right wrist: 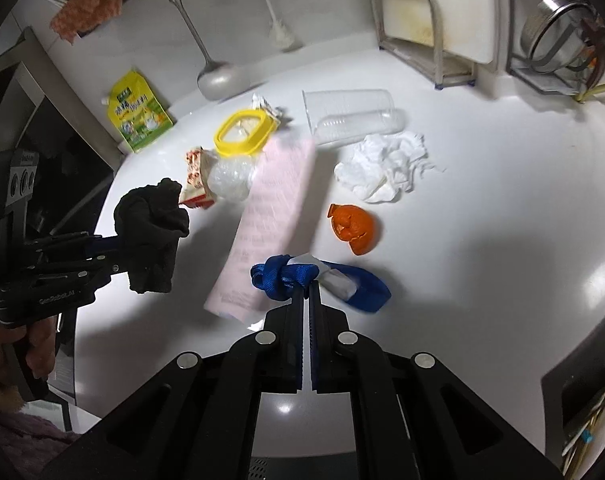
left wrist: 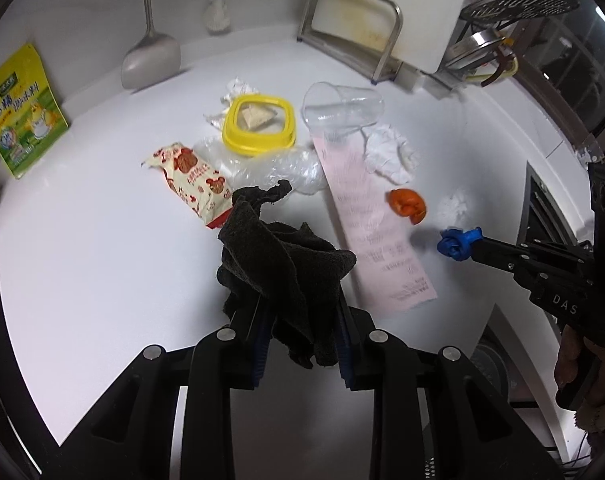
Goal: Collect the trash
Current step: 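Carry the black cloth and blue balloon over the grey mesh bin with both tools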
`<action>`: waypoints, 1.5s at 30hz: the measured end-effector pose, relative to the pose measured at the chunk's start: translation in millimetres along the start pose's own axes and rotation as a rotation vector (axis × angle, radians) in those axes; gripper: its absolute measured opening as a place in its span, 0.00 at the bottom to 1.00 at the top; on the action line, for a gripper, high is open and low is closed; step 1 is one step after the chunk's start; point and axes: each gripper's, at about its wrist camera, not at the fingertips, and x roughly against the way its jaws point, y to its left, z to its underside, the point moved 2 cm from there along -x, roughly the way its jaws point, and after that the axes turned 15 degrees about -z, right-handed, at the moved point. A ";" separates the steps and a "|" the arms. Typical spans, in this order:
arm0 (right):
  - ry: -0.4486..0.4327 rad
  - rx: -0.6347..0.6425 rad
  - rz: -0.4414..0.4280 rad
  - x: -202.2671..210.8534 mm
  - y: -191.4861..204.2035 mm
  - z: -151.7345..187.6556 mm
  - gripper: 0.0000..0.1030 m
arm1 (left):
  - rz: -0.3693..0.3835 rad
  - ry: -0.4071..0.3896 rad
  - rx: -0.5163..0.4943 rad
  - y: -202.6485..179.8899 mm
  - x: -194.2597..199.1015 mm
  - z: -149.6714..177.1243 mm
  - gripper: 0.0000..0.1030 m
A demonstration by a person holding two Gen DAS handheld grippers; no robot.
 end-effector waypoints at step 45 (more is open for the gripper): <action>-0.112 -0.032 0.009 141.7 53.2 178.1 0.02 | 0.117 -0.137 -0.171 -121.9 128.0 104.9 0.26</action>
